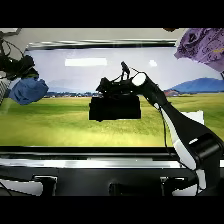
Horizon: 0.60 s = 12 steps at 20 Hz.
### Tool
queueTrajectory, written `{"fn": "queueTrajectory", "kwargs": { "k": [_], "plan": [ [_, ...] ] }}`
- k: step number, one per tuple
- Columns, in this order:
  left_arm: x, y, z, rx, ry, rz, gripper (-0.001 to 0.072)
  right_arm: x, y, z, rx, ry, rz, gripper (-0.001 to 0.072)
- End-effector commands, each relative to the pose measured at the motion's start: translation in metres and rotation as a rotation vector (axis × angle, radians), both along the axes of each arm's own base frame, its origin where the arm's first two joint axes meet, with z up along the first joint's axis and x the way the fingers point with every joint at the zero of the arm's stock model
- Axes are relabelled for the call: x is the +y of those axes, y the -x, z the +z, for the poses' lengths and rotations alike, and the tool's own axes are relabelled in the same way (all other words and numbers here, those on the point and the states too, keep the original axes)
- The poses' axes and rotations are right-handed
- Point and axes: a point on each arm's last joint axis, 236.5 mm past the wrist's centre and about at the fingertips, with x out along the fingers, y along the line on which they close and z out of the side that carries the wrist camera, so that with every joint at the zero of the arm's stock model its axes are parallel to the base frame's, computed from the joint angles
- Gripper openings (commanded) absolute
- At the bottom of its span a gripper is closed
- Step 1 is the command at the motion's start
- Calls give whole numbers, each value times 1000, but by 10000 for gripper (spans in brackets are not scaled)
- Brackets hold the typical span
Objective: Fold the clothes and pants, and hang the long-sleeved shirts on hangers.
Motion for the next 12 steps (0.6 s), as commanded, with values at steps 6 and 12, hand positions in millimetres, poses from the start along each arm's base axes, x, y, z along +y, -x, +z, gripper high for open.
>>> {"fn": "queueTrajectory", "kwargs": {
  "k": [6, 12],
  "plan": [
    [0, 0, 0, -1, -1, 1, 14, -110, -28, 45, -95, 55, -63, 431],
    [0, 0, 0, -1, 0, 1, 15, -292, -34, -35, 129, 263, -180, 432]
  ]
}}
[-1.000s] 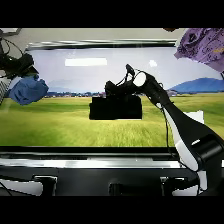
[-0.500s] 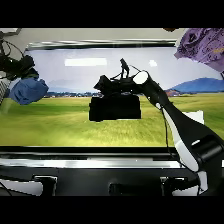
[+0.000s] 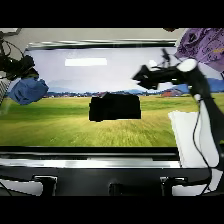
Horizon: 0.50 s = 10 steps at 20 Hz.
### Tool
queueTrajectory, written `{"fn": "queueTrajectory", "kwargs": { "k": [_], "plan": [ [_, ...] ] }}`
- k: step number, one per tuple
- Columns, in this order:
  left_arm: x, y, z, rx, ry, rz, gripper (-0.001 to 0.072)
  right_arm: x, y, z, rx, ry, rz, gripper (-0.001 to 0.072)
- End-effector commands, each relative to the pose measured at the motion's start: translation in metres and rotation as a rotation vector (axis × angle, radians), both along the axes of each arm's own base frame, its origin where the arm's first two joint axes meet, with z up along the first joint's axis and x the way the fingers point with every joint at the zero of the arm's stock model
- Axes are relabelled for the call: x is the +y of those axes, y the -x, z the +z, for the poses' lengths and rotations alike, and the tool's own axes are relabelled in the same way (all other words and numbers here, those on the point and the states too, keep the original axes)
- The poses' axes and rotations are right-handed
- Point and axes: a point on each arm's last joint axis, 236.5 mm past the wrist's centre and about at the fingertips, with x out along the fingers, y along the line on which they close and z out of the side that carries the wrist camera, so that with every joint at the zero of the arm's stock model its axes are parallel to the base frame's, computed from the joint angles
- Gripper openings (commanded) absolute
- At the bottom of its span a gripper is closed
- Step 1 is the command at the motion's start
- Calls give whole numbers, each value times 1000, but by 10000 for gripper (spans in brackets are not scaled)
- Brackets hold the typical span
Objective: Fold the clothes and pants, and hang the long-sleeved shirts on hangers.
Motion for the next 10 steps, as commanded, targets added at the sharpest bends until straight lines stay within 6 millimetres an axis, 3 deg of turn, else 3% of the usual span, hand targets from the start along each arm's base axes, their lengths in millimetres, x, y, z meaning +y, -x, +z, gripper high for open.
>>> {"fn": "queueTrajectory", "kwargs": {
  "k": [1, 4, 10],
  "plan": [
    [0, 0, 0, -1, 0, 1, 15, -87, 14, -54, 167, 62, -44, 432],
    [0, 0, 0, 0, 0, 0, 15, -89, 21, -106, 262, 28, -7, 432],
    [0, 0, 0, 0, 0, 0, 15, -37, 32, -164, 368, -71, 109, 432]
  ]
}}
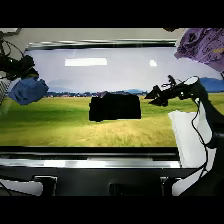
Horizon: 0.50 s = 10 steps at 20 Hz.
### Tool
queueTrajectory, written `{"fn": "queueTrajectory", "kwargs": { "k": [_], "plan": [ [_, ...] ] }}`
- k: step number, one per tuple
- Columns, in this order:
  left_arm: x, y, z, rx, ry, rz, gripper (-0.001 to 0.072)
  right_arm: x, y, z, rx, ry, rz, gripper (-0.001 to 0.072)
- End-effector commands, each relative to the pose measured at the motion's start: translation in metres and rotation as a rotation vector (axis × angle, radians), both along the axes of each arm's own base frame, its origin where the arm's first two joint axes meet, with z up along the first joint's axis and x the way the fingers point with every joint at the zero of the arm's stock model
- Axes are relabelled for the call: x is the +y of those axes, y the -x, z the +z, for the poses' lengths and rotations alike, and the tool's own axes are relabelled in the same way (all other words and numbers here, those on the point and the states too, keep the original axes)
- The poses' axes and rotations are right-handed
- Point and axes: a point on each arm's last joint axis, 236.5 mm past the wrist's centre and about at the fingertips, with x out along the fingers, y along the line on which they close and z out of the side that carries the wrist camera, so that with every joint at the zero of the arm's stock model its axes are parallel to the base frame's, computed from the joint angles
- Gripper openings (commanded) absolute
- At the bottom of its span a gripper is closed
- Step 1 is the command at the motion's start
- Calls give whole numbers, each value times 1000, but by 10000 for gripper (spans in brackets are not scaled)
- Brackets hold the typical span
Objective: Fold the clothes and pants, and hang the long-sleeved shirts on hangers.
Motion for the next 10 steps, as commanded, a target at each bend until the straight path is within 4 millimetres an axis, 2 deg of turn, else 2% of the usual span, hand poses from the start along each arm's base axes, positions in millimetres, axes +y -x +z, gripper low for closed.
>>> {"fn": "queueTrajectory", "kwargs": {
  "k": [1, 6, 7, 8, 10],
  "plan": [
    [0, 0, 0, 0, 0, 0, 15, 25, 12, -29, 51, -38, 75, 432],
    [0, 0, 0, 0, 0, 0, 15, 54, 18, -45, 62, -36, 124, 428],
    [0, 0, 0, 0, -1, 0, 15, 59, 18, -46, 60, -34, 130, 402],
    [0, 0, 0, 0, 0, 0, 15, 62, 17, -47, 54, -30, 131, 360],
    [0, 0, 0, 0, 0, 0, 15, 67, 13, -46, 39, -36, 119, 145]
  ]
}}
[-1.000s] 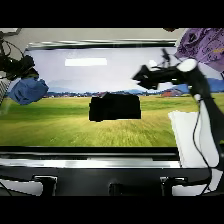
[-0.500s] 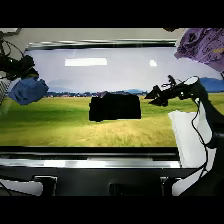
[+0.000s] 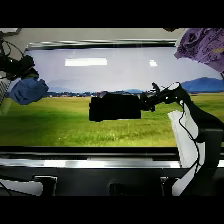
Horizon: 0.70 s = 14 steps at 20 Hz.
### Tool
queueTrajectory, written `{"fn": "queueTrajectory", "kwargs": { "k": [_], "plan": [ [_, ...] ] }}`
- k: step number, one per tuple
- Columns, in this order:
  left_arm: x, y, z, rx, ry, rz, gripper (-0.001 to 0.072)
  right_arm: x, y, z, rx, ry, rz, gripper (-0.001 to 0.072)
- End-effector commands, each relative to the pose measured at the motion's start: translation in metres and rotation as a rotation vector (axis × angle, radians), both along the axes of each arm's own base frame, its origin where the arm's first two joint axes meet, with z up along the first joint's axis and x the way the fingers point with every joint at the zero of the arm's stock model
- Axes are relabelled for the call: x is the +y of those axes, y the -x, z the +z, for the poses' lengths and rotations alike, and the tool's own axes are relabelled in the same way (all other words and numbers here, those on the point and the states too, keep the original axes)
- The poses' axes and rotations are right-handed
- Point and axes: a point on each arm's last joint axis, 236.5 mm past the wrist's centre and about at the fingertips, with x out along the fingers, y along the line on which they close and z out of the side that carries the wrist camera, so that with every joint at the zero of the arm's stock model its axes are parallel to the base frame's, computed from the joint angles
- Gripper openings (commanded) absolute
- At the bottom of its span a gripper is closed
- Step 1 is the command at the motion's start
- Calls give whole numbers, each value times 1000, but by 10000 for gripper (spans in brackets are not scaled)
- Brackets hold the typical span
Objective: Fold the clothes and pants, and hang the long-sleeved shirts on hangers.
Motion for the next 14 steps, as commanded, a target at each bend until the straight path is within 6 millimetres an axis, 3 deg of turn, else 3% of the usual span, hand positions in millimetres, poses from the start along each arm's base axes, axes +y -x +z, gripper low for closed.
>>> {"fn": "queueTrajectory", "kwargs": {
  "k": [1, 3, 5, 9, 14],
  "plan": [
    [0, 0, 0, 0, 0, 0, 15, 14, -7, 4, -21, -29, -16, 34],
    [0, 0, 0, -1, 0, 0, 15, 17, -20, 27, -65, -74, -55, 24],
    [0, 0, 0, 0, 0, 0, 15, 1, -44, 63, -133, -72, -128, 24],
    [0, 0, 0, 0, 0, 0, 15, -61, -81, 145, -268, -33, -292, 23],
    [0, 0, 0, 0, 0, 0, 15, -151, -91, 211, -335, 51, -510, 23]
  ]
}}
